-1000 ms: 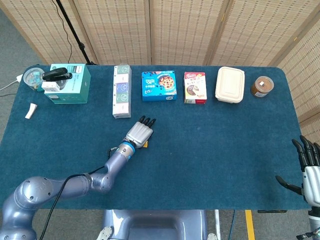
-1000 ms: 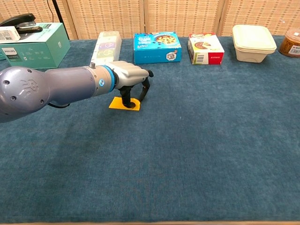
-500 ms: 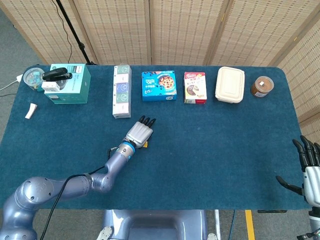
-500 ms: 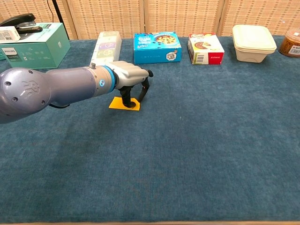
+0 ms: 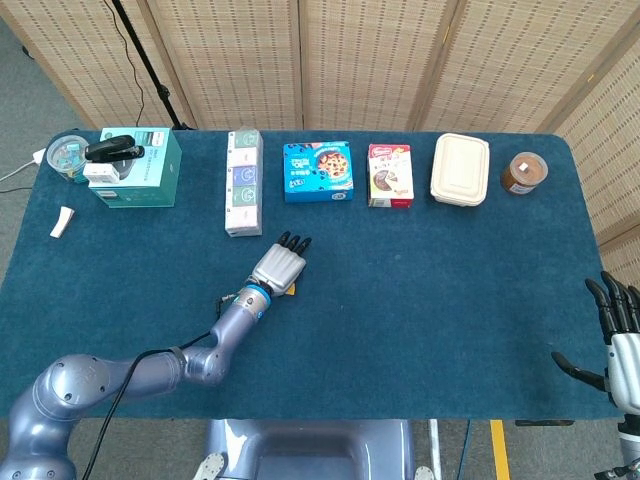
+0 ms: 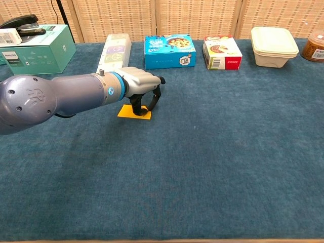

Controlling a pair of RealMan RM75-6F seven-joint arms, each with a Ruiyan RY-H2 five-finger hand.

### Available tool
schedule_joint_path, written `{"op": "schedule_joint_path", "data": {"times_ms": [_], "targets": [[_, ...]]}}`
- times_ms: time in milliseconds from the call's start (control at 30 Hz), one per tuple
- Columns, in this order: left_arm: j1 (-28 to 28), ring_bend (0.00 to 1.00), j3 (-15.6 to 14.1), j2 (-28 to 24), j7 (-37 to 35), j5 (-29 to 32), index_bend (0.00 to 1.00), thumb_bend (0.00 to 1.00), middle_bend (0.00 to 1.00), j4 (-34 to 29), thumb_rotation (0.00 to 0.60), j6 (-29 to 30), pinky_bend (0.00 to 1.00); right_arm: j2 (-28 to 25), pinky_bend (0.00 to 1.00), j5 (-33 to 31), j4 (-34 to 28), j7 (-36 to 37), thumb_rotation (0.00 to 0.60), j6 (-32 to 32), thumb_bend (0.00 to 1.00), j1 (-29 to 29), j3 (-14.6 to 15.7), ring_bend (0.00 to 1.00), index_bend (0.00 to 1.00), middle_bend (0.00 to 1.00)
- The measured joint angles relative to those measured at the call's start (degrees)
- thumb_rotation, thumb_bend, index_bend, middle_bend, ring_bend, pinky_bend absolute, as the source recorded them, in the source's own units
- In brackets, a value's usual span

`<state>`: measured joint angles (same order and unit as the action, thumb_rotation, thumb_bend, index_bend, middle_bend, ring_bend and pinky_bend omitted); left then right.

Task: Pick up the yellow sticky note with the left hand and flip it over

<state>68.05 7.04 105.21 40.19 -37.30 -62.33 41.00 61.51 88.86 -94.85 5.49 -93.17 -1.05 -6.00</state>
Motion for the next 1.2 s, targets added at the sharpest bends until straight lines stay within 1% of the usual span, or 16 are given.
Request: {"op": "schedule_joint_path", "data": {"times_ms": [200,733,1200], "targets": [[-0.1,0.00,0.0,-0.2,0.2,-0.1,0.62,0.43,0.00,-0.3,0.600,0.3,0.00,-0.1,0.00,0.1,0.0,0.2,0.600,-0.1,0.00,0.0,0.0,0.00,0.00,0.00],[-0.5,0.00,-0.4,-1.2,1.0,0.3,0.63,0.45,0.00,-1.8,0.600,1.0,0.00,-0.3,0.00,0.4,-0.2,0.4,0.600,-0.4,0.00,0.2,0.1,0.00,0.00,0.00],[-3.0,0.00,-1.9,-6.3,-0.8,-3.2,0.64,0.45,0.00,-7.0,0.600,2.4,0.00,-0.2,0.00,0.6,-0.4,0.1,0.600,-0.2,0.00,0.2,0.3,0.00,0.00,0.00]]}}
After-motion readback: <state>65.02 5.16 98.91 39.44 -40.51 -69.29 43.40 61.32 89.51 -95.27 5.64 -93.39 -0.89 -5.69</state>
